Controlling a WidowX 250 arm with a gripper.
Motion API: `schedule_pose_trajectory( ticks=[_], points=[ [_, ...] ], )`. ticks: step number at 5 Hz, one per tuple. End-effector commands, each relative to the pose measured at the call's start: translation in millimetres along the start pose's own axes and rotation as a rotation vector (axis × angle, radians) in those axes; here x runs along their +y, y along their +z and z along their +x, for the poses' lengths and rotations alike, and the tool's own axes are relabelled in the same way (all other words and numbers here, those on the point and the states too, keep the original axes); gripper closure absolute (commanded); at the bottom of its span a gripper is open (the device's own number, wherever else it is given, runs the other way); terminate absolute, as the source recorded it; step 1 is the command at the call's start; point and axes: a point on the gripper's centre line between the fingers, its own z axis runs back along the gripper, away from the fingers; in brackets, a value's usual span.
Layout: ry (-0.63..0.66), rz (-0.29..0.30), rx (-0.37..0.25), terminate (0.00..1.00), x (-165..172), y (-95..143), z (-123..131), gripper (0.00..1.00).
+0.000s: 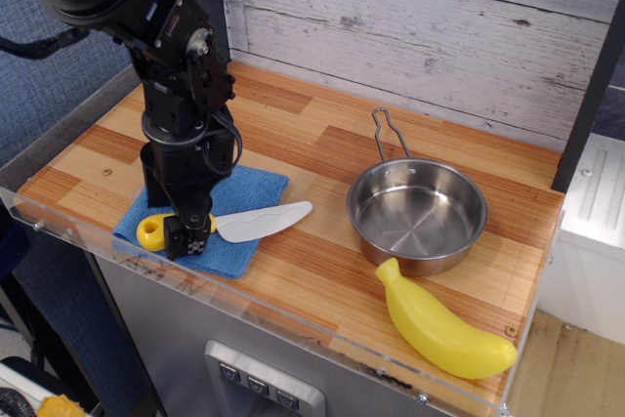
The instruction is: Place the knife on top of the blue towel
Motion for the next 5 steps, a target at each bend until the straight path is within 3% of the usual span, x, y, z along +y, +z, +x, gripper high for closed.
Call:
schedule_pose_trajectory(
  ticks=[1,3,5],
  points=[
    [-0.011,0.019,-0.033,0.0,3.8,15.8,-10.3,0.0],
    [0.033,0.027,-0.156,0.0,24.4,58.4,-8.2,0.0],
    [0.13,0.067,-0.276,0.0,52.9,112.8,-23.5,0.0]
  ],
)
